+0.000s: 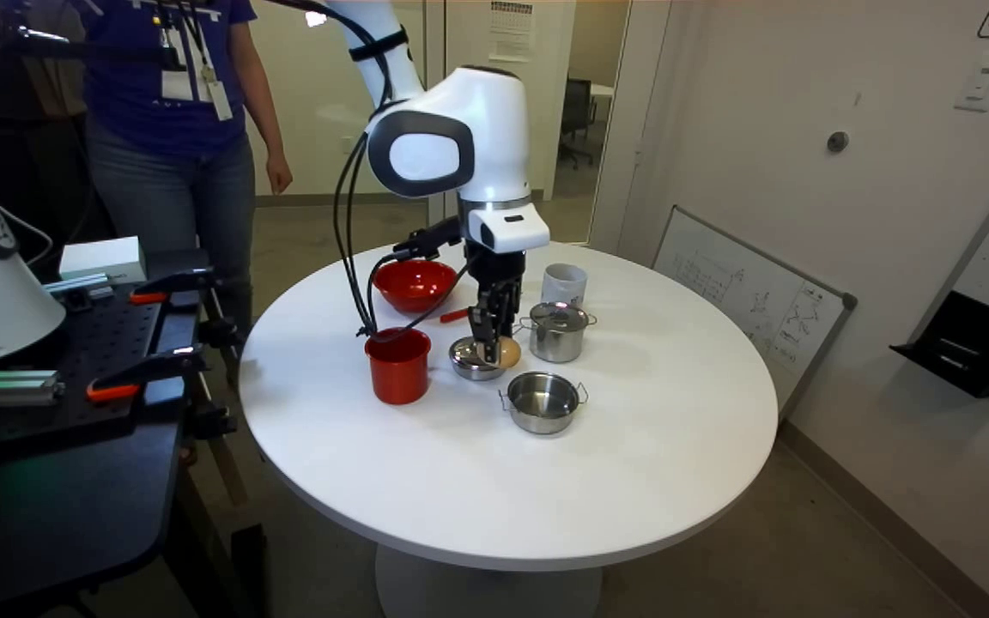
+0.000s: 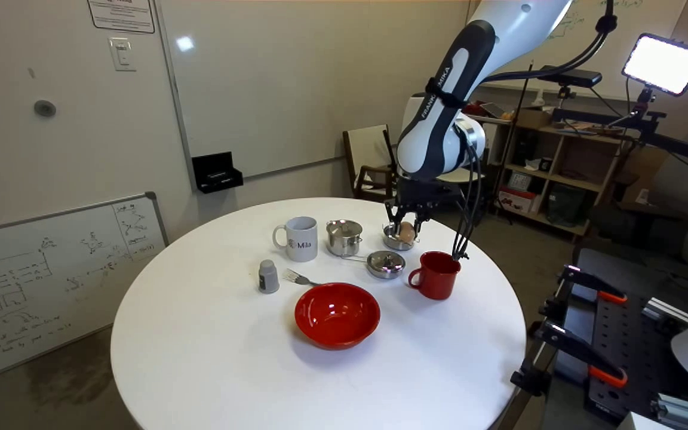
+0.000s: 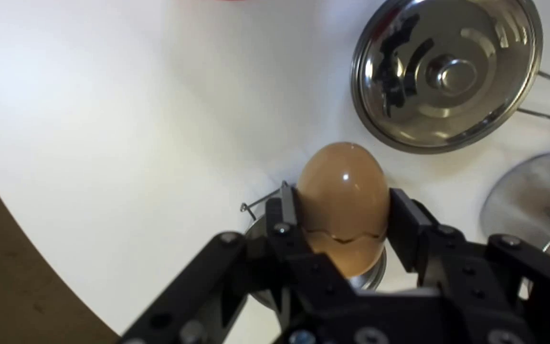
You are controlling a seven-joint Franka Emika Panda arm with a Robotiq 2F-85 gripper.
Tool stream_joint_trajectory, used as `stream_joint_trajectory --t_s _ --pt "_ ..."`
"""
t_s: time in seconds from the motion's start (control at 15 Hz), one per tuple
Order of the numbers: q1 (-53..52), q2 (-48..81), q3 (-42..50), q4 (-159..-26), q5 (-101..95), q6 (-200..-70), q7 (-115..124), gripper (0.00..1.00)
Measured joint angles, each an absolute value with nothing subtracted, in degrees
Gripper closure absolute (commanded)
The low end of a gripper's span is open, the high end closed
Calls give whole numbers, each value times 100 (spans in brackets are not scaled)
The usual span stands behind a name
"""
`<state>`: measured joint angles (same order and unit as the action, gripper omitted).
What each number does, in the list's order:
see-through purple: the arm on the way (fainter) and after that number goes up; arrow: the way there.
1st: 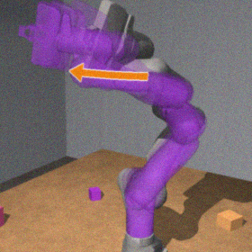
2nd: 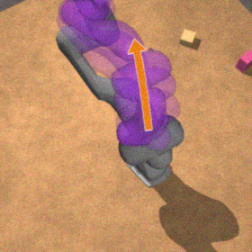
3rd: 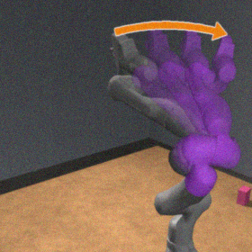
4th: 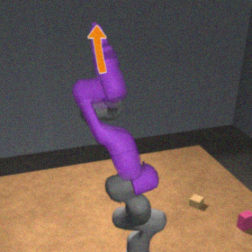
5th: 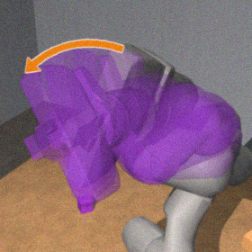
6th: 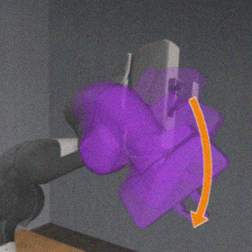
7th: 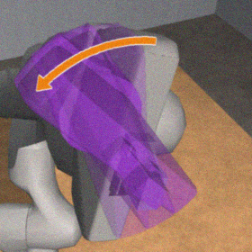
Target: Put the egg in the small pot
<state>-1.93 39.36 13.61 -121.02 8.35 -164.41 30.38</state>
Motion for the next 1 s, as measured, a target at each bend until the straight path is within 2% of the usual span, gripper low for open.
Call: stream_joint_trajectory --t_s 1.0 --pt "-145 4748 1779 -10649 814 -15274 3070 78"
